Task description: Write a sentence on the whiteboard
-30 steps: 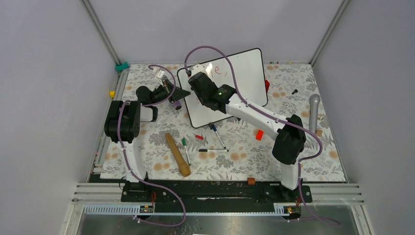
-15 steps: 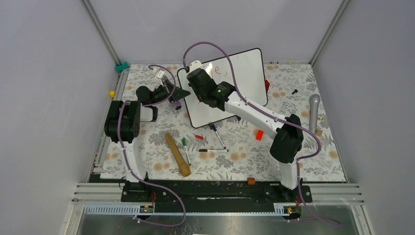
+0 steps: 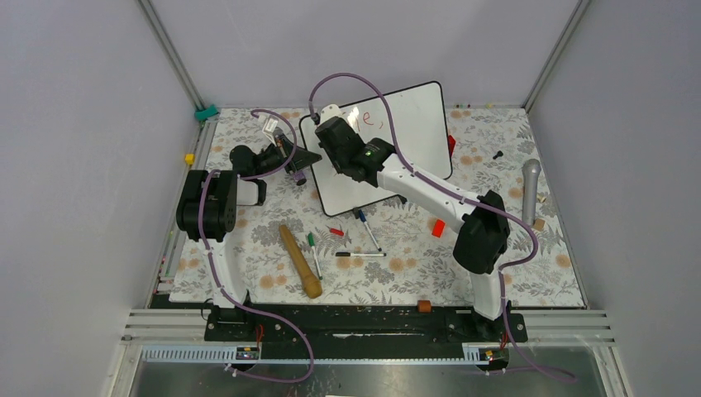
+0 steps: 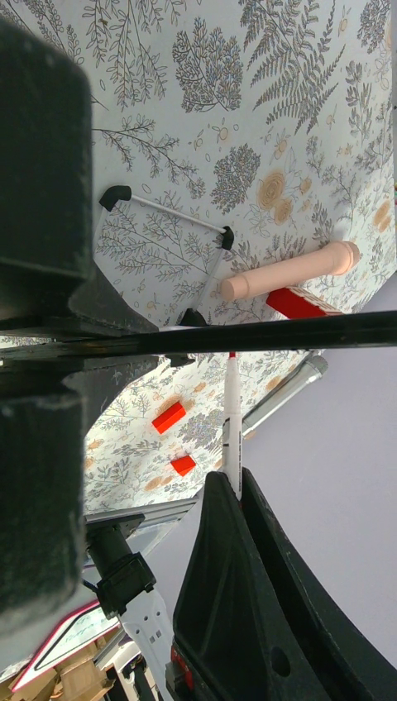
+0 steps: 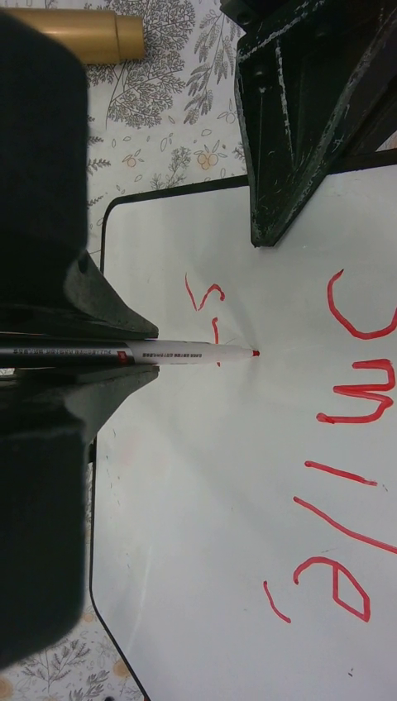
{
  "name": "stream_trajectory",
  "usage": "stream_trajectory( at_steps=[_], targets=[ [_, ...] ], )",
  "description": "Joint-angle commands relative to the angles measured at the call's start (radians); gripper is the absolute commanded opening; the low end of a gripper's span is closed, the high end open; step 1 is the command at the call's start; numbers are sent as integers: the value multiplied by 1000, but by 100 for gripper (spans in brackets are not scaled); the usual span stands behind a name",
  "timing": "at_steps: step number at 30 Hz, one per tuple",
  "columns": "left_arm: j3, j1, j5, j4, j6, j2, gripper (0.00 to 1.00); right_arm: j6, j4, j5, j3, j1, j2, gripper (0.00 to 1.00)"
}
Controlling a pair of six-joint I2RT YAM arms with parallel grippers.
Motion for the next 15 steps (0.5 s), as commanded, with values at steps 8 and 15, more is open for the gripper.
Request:
stream_trajectory(
  at_steps=[8, 15],
  targets=[
    [1, -10, 105, 85, 112, -8, 0, 21, -3, -14, -42, -9, -12, 0],
    [-2, -10, 105, 84, 115, -8, 0, 35, -8, -25, -84, -9, -30, 0]
  ],
)
